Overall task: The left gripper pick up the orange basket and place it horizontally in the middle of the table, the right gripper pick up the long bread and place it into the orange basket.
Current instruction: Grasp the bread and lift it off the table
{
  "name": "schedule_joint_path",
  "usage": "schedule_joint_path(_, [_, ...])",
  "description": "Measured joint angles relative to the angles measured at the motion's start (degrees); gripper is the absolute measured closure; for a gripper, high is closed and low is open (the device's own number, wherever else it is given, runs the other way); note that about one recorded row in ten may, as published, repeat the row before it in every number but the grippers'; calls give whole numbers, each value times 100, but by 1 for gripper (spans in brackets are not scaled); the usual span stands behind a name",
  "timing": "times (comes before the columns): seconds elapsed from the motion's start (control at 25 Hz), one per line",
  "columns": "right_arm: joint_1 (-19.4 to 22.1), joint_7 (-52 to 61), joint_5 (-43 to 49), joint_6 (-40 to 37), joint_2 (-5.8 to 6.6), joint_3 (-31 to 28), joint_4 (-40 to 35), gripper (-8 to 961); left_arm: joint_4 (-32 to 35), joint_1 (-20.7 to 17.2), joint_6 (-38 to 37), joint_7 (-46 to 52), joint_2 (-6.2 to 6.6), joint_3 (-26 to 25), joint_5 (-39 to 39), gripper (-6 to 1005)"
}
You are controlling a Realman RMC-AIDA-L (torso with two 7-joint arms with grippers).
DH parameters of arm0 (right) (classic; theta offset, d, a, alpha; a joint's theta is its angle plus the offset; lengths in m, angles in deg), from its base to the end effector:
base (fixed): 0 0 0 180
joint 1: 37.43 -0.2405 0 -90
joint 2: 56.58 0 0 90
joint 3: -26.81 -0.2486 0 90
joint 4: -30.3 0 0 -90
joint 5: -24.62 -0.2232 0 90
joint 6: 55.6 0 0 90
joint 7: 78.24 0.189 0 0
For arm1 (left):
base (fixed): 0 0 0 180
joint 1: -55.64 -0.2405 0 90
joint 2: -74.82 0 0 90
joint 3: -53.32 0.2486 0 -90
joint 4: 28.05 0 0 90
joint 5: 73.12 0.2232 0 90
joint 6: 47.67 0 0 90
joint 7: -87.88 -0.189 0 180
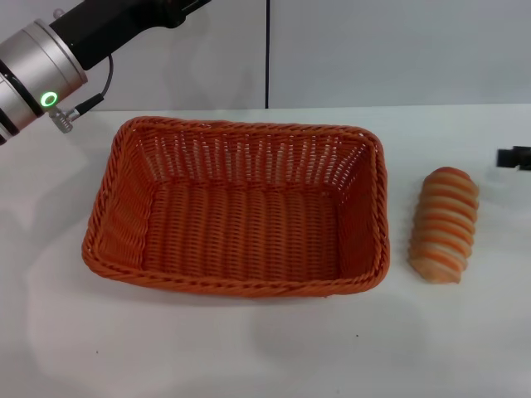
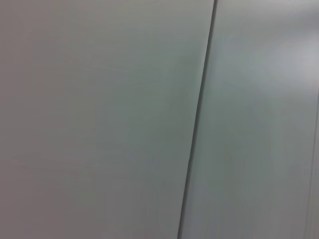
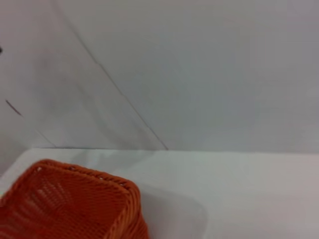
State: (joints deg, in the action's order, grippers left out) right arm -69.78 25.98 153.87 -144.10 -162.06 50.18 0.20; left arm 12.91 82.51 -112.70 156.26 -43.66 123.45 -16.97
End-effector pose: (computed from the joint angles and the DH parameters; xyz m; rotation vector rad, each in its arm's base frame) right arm 0.3269 0.3712 0.0593 -2.3929 1.3113 0.5593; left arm -0.1706 0.4260 0.0059 -2.1725 -0.4847 -1.1639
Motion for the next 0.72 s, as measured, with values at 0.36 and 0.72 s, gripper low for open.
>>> schedule_joint_path(0.36, [-564,2083,246,-1036,851,614,-64,464,-137,-28,-52,-64,0,55,0,187])
schedule_joint_path(0.72, [-760,2010,694,-595,597,811,-43,467,-158,-45,-163,-86,0,37,0,187])
